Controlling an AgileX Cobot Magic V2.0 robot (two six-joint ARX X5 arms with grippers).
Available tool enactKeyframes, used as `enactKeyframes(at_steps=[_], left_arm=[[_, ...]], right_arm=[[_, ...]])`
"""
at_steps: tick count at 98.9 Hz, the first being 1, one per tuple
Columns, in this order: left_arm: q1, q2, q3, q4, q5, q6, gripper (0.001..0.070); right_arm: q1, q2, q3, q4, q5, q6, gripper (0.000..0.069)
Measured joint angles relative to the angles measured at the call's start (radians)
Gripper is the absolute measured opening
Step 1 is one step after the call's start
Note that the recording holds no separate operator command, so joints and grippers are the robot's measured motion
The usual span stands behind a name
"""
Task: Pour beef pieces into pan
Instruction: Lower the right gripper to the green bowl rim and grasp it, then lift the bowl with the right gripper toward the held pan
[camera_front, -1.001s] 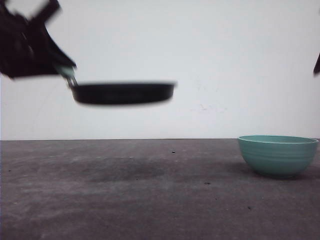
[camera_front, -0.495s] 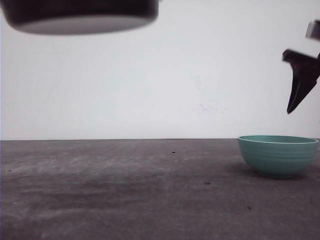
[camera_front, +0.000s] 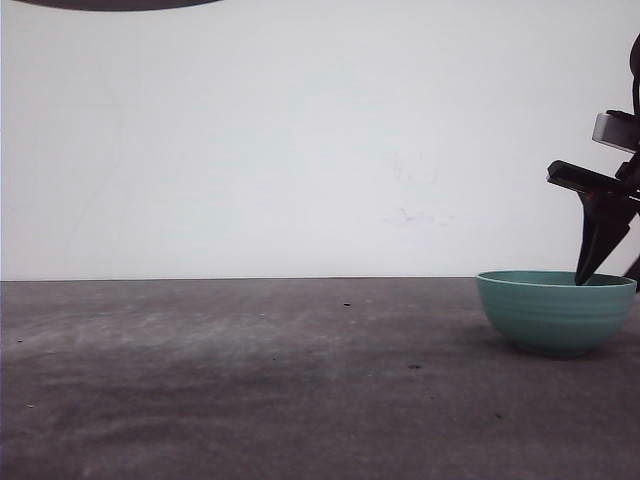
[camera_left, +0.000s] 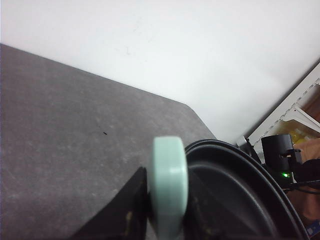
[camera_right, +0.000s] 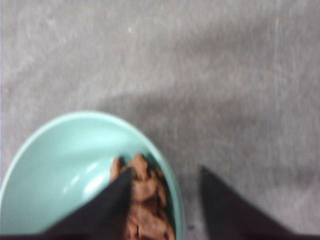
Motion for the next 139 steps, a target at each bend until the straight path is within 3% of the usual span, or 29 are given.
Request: enactKeyframes(at_steps=[19, 37, 72, 101, 117, 139], left_arm=[[0.000, 0.001, 0.000, -0.026, 0.016, 0.001, 0.0060], [0.000, 0.001, 0.000, -0.024, 0.020, 0.004, 0.0060], [0.000, 0.026, 0.000, -0.026, 0.020, 0.004, 0.0060], [0.000, 0.179, 0.000, -0.035, 0.018, 0.019, 0.0060], [0.000, 0.287, 0.000, 0.027, 0.023, 0.027, 0.0060], [-0.018, 0.434, 0.019, 0.141, 0.059, 0.018, 0.0060]], right_arm=[[0.000, 0.049, 0.003, 0.005, -0.004, 0.016, 0.0134], [0.000, 0.048, 0.003, 0.024, -0.003, 0.020, 0.0021], [0.002, 0.031, 0.005, 0.047, -0.023, 0.011, 0.0015], [0.048, -0.183, 0.073, 0.009, -0.021, -0.051, 0.0015], [0.145, -0.281, 0.171, -0.076, -0.008, -0.117, 0.0015], [0.372, -0.320, 0.327, -0.157, 0.112, -0.214, 0.0015]])
